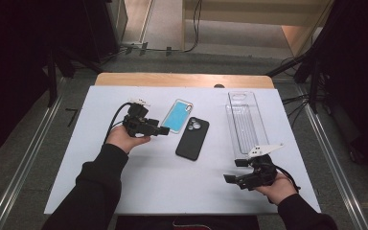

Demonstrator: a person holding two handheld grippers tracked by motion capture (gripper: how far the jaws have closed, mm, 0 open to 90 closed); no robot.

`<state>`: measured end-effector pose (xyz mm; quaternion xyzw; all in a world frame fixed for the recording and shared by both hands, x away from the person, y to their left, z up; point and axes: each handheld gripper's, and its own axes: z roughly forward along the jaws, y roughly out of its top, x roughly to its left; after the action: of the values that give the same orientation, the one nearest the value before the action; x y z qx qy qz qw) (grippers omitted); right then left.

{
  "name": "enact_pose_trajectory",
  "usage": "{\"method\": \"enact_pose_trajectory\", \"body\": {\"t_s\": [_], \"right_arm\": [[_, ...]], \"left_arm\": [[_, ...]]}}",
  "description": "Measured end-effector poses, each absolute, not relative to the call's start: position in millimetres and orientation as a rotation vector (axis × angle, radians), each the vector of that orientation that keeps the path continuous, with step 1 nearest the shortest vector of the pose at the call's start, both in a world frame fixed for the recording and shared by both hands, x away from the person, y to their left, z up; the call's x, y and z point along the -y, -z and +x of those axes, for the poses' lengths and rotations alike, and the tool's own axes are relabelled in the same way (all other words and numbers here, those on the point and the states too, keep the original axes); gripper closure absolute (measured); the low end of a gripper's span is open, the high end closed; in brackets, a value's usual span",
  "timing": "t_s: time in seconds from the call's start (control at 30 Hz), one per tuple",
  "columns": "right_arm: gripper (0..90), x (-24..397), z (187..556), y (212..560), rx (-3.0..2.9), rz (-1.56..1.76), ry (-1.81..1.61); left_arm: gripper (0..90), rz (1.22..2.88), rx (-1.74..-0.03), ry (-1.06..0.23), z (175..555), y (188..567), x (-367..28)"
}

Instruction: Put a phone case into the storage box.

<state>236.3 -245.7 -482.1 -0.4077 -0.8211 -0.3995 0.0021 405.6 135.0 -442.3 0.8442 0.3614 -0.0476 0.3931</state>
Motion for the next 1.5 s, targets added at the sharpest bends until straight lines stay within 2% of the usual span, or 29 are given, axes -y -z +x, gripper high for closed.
{"method": "enact_pose_trajectory", "body": {"t_s": [0.23,0.27,0.3,0.33,0.37,0.4,0.47,0.5,0.9,1.5], "right_arm": [[16.4,245.9,236.2,481.9,2.574,-1.281,1.256],[16.4,246.0,236.2,481.8,2.576,-1.280,1.257],[16.4,246.0,236.2,481.8,2.576,-1.280,1.257],[16.4,246.0,236.2,481.8,2.575,-1.280,1.257],[16.4,246.0,236.2,481.8,2.575,-1.280,1.257],[16.4,245.9,236.3,481.9,2.574,-1.280,1.257],[16.4,245.9,236.1,481.7,2.579,-1.275,1.255],[16.4,245.9,236.0,481.6,2.579,-1.273,1.256],[16.4,245.9,235.9,481.6,2.578,-1.268,1.262],[16.4,246.3,235.6,481.6,2.577,-1.278,1.257]], "left_arm": [[30.5,2.172,-0.930,0.105,426.1,450.7,-124.7],[34.6,2.174,-0.935,0.104,428.4,452.0,-123.5],[34.6,2.176,-0.941,0.104,430.5,453.1,-122.2],[43.3,2.173,-0.939,0.093,432.7,454.9,-121.1],[43.3,2.171,-0.941,0.084,433.4,456.0,-120.4],[65.8,2.185,-0.941,0.051,434.0,457.5,-119.8],[82.1,2.224,-0.947,-0.048,434.2,461.6,-117.6],[89.3,2.215,-0.975,-0.046,437.4,466.3,-117.5],[90.0,2.249,-1.040,-0.045,447.3,492.4,-107.8],[90.0,2.296,-1.009,-0.060,439.9,490.7,-113.0]]}}
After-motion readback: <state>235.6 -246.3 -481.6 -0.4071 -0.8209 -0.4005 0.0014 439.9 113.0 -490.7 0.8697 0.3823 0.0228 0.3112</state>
